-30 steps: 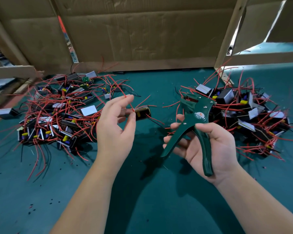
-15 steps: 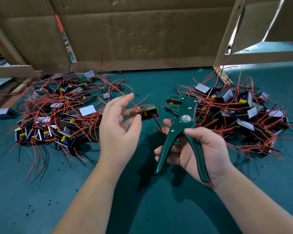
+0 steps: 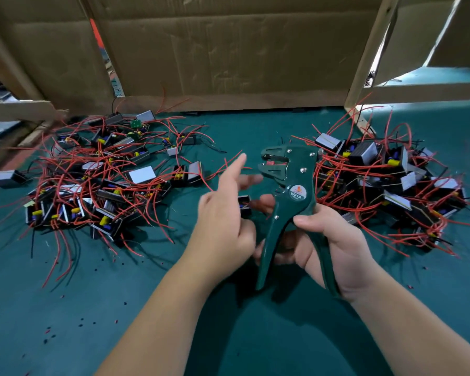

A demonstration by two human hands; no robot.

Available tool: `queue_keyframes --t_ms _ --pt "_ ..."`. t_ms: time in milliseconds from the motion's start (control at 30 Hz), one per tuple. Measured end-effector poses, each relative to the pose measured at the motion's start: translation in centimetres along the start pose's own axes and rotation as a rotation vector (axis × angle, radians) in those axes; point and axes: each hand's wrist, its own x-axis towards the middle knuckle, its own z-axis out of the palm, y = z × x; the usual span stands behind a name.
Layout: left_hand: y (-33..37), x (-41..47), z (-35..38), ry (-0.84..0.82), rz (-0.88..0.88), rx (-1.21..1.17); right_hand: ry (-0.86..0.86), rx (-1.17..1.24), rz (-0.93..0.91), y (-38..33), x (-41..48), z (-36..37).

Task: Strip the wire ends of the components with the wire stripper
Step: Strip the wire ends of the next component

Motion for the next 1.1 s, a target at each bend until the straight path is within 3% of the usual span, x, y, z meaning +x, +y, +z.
queue_keyframes --t_ms 100,233,300,433,567,900,1100 --pt "-1.1 0.0 0.2 -0.15 -0.042 0.162 -0.086 0.037 0.007 -0.7 -0.5 0.1" --pt "-0.8 0.6 -0.1 -0.146 0.078 0.547 -0.144 0.088 -0.007 -1.6 -1.3 0.1" --pt "-0.8 0.6 -0.1 -0.168 0.082 0.606 -0.147 0.092 -0.019 -2.1 -1.5 0.0" --pt "-0.5 0.6 -0.5 -0.101 0.127 0.213 -0.12 0.108 -0.039 -2.7 -1.6 -0.3" --pt "0.2 0.5 -0.9 -0.053 0.023 -0.235 -0.115 0.187 -0.069 -3.2 -1.6 -0.5" --pt "-1.3 0.7 -1.6 -0.035 -0.18 -0.089 0.068 0.103 -0.195 -3.7 -1.4 -1.1" --pt "-0.4 1.1 -2.1 0.198 -0.171 -0.343 0.118 0.064 0.082 -1.8 -0.7 -0.3"
